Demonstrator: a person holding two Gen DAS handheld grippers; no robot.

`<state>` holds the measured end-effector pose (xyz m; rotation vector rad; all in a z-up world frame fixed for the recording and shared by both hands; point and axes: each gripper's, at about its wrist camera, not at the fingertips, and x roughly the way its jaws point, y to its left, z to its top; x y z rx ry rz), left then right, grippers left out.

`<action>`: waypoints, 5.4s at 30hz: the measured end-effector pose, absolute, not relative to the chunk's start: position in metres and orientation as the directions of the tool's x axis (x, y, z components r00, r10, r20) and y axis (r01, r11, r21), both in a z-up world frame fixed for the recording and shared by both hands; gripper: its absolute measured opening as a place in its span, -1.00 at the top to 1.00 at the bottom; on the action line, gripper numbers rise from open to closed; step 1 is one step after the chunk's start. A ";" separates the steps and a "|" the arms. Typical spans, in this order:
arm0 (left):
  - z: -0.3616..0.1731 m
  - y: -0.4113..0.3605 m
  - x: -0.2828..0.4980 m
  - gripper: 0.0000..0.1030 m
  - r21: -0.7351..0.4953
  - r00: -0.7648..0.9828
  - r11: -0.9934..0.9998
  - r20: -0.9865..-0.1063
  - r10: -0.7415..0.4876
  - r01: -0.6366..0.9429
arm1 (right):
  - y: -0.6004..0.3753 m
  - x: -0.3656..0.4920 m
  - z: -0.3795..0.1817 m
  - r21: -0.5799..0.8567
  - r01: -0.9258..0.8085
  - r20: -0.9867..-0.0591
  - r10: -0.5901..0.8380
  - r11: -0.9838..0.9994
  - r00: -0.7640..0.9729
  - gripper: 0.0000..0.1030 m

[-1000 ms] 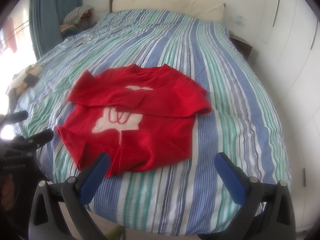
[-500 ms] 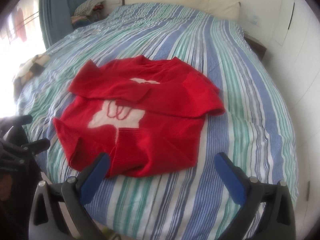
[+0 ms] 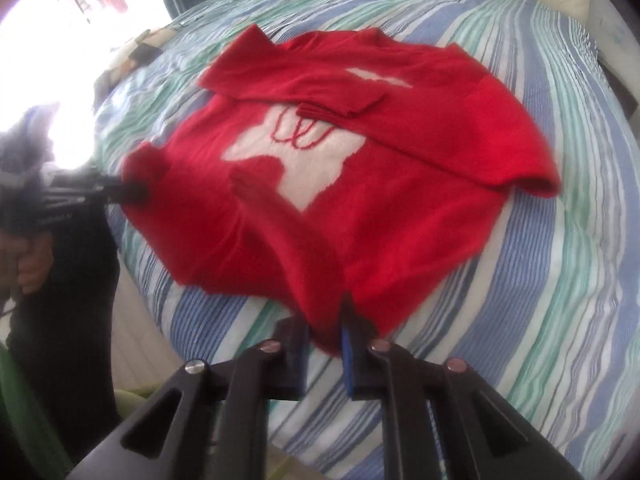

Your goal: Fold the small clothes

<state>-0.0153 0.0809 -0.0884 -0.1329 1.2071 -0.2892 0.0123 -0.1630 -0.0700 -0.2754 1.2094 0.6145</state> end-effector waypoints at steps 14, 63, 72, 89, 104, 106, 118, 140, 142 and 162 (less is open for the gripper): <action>-0.131 0.107 -0.006 -0.53 -0.287 0.181 0.956 -0.945 -0.272 -0.061 | -0.241 -0.042 -0.124 0.571 -0.107 -0.809 0.580 0.814 0.094 -0.38; -0.094 -0.007 0.179 0.92 0.106 0.447 0.892 -0.887 -0.114 0.439 | -0.231 -0.055 -0.093 0.384 -0.044 -0.854 0.373 0.922 0.364 0.09; -0.039 0.272 0.128 0.92 -0.327 0.626 0.881 -0.779 -0.046 -0.341 | -0.228 -0.058 -0.091 0.364 -0.081 -0.846 0.365 0.928 0.387 0.09; -0.140 0.370 0.057 0.85 -0.411 0.512 0.528 -0.858 0.052 -0.743 | -0.214 -0.057 -0.103 0.330 -0.105 -0.872 0.345 0.938 0.347 0.09; -0.100 0.406 0.020 0.34 -0.416 0.515 0.407 -0.840 0.170 -0.813 | -0.193 -0.050 -0.087 0.258 -0.186 -0.897 0.307 0.948 0.319 0.09; -0.082 0.390 0.016 -0.01 -0.405 0.538 0.453 -0.816 0.214 -0.794 | -0.189 -0.035 -0.066 0.248 -0.219 -0.896 0.310 0.943 0.318 0.07; -0.091 0.243 0.015 -0.63 -0.347 0.639 0.773 -0.763 0.096 -0.530 | -0.029 0.130 -0.072 -0.180 -0.678 -0.874 0.200 0.712 0.443 -0.48; -0.101 0.226 0.029 -0.62 -0.274 0.610 0.822 -0.785 0.110 -0.500 | -0.495 0.108 -0.060 0.163 0.407 -0.839 -0.090 0.899 0.536 0.87; -0.100 0.222 0.027 -0.63 -0.240 0.603 0.839 -0.788 0.126 -0.489 | -0.510 0.100 -0.076 0.173 0.450 -0.844 -0.103 0.876 0.526 0.87; -0.109 0.221 0.029 -0.63 -0.197 0.551 0.847 -0.824 0.130 -0.493 | -0.536 0.077 -0.118 0.183 0.560 -0.893 -0.102 0.808 0.438 0.88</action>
